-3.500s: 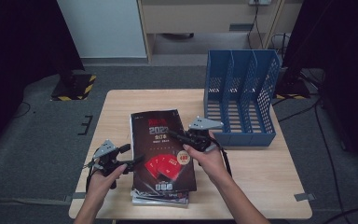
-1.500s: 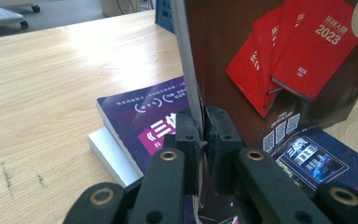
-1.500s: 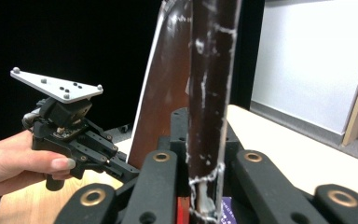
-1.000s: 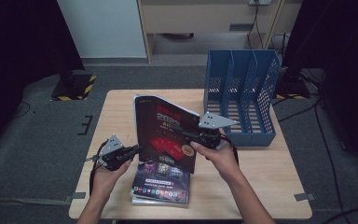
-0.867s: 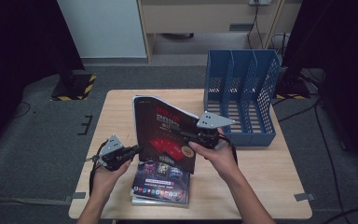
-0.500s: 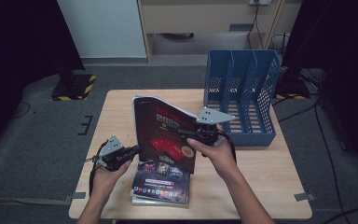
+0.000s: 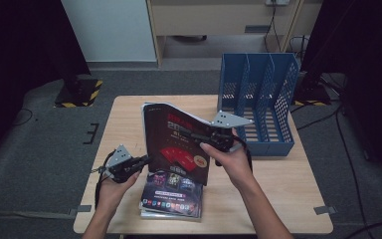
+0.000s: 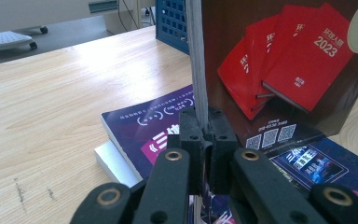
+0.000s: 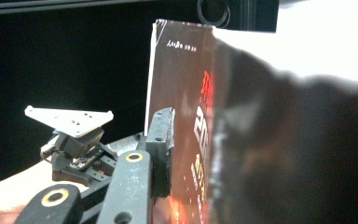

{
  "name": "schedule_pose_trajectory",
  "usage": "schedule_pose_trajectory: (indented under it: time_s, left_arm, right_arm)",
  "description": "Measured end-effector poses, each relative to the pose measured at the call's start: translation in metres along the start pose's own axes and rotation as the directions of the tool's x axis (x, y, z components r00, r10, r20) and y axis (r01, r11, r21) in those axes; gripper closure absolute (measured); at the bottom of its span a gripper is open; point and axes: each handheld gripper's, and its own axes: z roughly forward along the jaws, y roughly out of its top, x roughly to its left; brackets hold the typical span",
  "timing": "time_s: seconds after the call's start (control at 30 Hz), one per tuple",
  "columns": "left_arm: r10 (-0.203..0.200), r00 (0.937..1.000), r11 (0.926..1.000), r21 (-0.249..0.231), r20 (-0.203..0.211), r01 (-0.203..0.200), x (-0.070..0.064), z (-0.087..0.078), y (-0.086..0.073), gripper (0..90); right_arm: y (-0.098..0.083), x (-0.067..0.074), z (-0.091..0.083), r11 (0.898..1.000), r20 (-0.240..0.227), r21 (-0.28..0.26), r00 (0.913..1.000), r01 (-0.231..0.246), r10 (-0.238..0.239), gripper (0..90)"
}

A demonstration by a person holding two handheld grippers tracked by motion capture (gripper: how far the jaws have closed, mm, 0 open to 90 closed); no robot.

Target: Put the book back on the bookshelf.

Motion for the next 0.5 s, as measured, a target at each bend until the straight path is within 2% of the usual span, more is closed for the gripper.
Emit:
schedule_pose_trajectory:
  time_s: [0.07, 0.13, 0.27, 0.3, 0.4, 0.43, 0.5]
  left_arm:
    - [0.002, 1.0, 1.0, -0.001, 0.003, -0.002, 0.0, 0.0, 0.0, 86.8]
    - [-0.001, 1.0, 1.0, -0.002, 0.003, 0.001, 0.0, -0.001, 0.0, 86.6]
    - [-0.004, 0.9999, 1.0, -0.005, -0.015, 0.004, 0.001, 0.0, -0.001, 84.6]
    - [-0.01, 0.9997, 0.9999, -0.004, -0.023, 0.01, 0.002, 0.0, -0.002, 81.7]
    - [-0.058, 0.9971, 0.9983, -0.012, -0.048, 0.058, 0.006, 0.002, -0.005, 66.7]
    - [-0.066, 0.9959, 0.9978, -0.009, -0.062, 0.065, 0.007, 0.002, -0.006, 59.3]
    - [-0.071, 0.9908, 0.9974, 0.007, -0.116, 0.072, 0.011, 0.002, -0.009, 44.1]
  right_arm:
    - [0.0, 0.0, 0.001, 1.0, 0.01, 0.02, 0.9999, -0.003, 0.003, 69.0]
    - [0.001, 0.0, 0.001, 0.999, 0.038, 0.042, 0.9993, 0.003, -0.005, 81.5]
    - [0.003, -0.001, 0.001, 0.999, 0.061, 0.047, 0.9979, 0.018, -0.02, 86.2]
    - [0.003, 0.0, 0.001, 0.999, 0.06, 0.047, 0.998, 0.018, -0.021, 86.5]
    - [0.003, 0.001, 0.002, 0.999, 0.057, 0.043, 0.998, 0.025, -0.028, 86.7]
    - [0.003, 0.003, 0.003, 0.999, 0.056, 0.042, 0.9978, 0.034, -0.037, 86.7]
    - [0.004, 0.004, 0.004, 0.998, 0.059, 0.044, 0.9972, 0.042, -0.045, 86.7]
